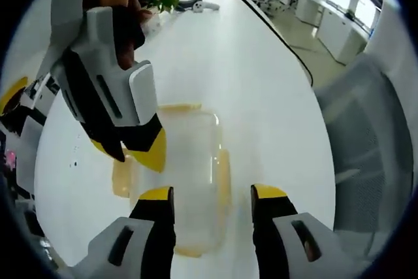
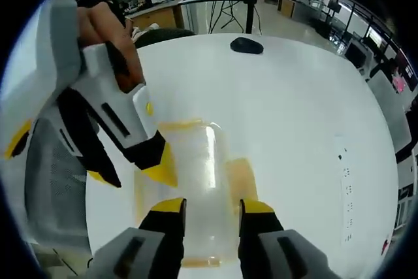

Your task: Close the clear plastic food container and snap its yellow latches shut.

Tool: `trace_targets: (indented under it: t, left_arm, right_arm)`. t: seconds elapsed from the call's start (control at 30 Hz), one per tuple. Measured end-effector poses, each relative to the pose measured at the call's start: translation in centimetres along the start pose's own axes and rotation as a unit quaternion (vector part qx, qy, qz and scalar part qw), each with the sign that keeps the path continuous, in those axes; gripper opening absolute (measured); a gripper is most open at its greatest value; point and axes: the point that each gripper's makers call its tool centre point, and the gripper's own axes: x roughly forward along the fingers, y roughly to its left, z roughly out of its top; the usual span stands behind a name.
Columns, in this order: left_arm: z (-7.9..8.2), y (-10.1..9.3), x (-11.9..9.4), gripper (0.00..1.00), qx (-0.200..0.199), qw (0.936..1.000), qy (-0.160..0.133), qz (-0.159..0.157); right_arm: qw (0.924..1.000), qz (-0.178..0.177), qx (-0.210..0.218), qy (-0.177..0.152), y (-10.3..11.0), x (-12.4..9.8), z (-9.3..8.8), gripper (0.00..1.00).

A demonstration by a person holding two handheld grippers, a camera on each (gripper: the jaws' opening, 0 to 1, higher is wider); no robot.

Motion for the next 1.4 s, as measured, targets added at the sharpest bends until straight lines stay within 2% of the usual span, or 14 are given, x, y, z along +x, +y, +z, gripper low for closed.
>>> trace_targets:
  t: [0.47, 0.73, 0.83, 0.93, 1.23, 1.4]
  left_arm:
    - [0.1, 0.1, 0.6, 0.45, 0.015, 0.9996, 0.000, 0.026]
    - [0.0, 0.4, 1.0, 0.42, 0.039, 0.9973, 0.007, 0.061]
    - [0.1, 0.7, 1.0, 0.39, 0.028, 0.9964, 0.004, 0.080]
    - [0.1, 0.8, 1.1, 0.39, 0.036, 0.9952, 0.001, 0.091]
    - [0.0, 1.0, 1.3, 0.42, 0.048, 0.9930, -0.002, 0.108]
    - [0.0, 1.1, 1.4, 0.40, 0.054, 0.9916, 0.001, 0.118]
  right_arm:
    - [0.9997, 0.020, -0.009, 0.011, 0.0, 0.7, -0.4, 0.32]
    - [0.9991, 0.028, -0.027, 0.015, 0.0, 0.9, -0.3, 0.31]
    - [0.9989, 0.033, -0.029, 0.016, 0.0, 0.9, -0.3, 0.31]
    - [0.9986, 0.037, -0.031, 0.020, 0.0, 1.0, -0.3, 0.32]
    - [0.9972, 0.060, -0.033, 0.029, -0.1, 1.2, -0.2, 0.32]
    - [0.9966, 0.067, -0.036, 0.033, 0.0, 1.2, -0.3, 0.32]
